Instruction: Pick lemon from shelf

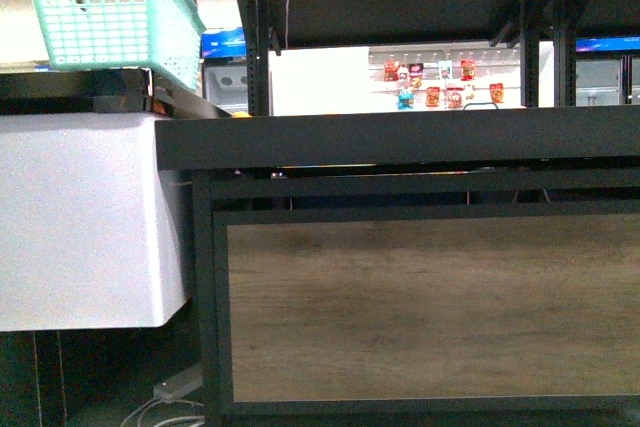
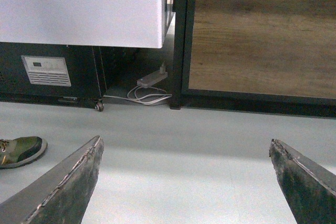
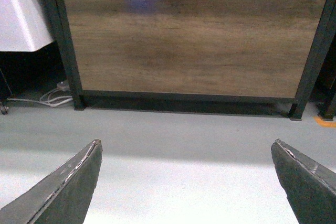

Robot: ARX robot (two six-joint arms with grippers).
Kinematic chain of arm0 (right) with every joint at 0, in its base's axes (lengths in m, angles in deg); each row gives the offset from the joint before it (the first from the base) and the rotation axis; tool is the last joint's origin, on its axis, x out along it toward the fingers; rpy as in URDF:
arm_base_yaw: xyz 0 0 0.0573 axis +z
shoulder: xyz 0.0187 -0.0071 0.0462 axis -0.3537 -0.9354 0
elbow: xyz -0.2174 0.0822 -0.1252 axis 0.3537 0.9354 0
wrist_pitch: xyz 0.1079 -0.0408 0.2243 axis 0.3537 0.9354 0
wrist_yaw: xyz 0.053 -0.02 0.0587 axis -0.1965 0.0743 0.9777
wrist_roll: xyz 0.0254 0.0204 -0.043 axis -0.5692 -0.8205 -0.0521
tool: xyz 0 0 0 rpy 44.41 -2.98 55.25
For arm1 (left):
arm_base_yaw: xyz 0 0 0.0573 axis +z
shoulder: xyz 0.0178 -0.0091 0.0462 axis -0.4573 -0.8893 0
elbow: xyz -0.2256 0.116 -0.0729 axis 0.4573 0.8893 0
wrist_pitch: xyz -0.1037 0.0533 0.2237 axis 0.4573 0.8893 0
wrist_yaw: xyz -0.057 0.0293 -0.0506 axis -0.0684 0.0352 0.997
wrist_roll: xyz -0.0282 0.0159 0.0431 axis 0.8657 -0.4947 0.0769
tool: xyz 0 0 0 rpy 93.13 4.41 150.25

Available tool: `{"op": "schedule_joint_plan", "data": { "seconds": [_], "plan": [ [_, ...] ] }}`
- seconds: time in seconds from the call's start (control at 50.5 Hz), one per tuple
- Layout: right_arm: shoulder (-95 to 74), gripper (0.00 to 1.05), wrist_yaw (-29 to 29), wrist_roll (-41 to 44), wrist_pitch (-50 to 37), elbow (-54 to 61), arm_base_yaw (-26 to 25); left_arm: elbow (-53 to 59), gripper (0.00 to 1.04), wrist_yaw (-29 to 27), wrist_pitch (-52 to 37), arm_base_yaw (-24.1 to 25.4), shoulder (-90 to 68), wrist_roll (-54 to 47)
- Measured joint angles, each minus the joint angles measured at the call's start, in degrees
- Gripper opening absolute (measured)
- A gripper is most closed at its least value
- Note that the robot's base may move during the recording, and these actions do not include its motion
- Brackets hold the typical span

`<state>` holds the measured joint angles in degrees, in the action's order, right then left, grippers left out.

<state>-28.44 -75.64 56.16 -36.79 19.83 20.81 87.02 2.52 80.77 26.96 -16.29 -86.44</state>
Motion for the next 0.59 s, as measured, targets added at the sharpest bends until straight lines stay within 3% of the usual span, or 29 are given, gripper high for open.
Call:
{"op": "schedule_joint_plan", "data": {
  "seconds": [0.594],
  "plan": [
    [0.00,0.97,0.00,0.00,0.00,0.02,0.00,0.00,0.97,0.00,0.00,0.00,0.00,0.00]
  ]
}}
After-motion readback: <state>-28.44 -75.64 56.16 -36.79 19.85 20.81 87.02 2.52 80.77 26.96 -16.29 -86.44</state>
